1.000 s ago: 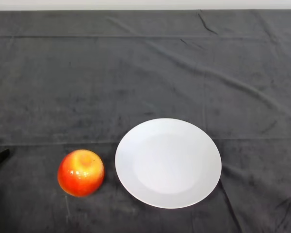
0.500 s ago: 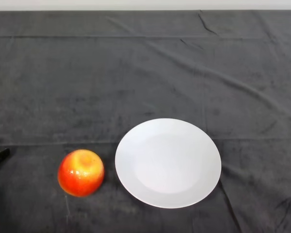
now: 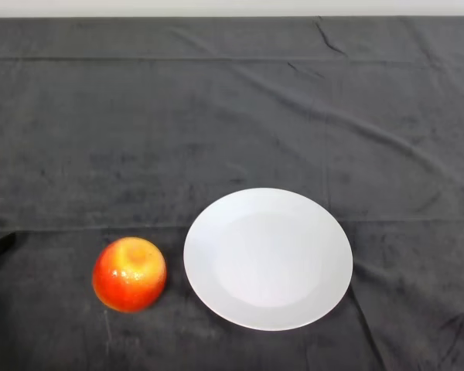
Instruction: Move the apple to the plate
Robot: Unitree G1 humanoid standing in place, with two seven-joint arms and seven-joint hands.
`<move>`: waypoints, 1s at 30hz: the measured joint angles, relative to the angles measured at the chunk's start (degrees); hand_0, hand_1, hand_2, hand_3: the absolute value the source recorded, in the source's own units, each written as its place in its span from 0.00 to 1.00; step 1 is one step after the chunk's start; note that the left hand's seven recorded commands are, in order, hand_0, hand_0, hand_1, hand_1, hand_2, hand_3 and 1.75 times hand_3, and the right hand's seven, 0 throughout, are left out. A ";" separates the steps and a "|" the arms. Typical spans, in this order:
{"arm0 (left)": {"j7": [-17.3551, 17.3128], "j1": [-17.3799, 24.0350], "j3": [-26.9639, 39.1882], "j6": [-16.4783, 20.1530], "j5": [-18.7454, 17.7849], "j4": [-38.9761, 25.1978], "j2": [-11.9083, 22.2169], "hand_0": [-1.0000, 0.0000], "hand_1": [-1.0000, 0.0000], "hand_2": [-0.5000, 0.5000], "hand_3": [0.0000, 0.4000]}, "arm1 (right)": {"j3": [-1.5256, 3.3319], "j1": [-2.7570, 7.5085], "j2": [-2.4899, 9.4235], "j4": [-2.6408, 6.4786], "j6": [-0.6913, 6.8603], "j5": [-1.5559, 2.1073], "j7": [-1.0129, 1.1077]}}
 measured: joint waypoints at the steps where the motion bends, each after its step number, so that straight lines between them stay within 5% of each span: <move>1: -0.01 -0.60 -0.15 -0.07 0.22 0.02 0.37 1.00 1.00 0.50 0.00 | -0.01 -0.01 0.00 0.07 -0.01 -0.01 0.00; 11: -2.15 -5.64 -3.45 -0.65 1.88 1.37 2.10 1.00 1.00 0.50 0.00 | -0.20 -0.18 0.00 0.28 -0.07 -0.17 0.01; 19: -11.37 -5.90 -6.69 2.34 4.25 0.05 2.17 1.00 1.00 0.50 0.00 | -0.38 -0.31 0.00 0.40 -0.09 -0.99 0.03; 30: -25.93 -1.48 -8.82 9.99 3.66 -25.10 5.94 1.00 1.00 0.50 0.00 | -0.56 -0.55 0.00 0.26 -0.34 -1.42 0.10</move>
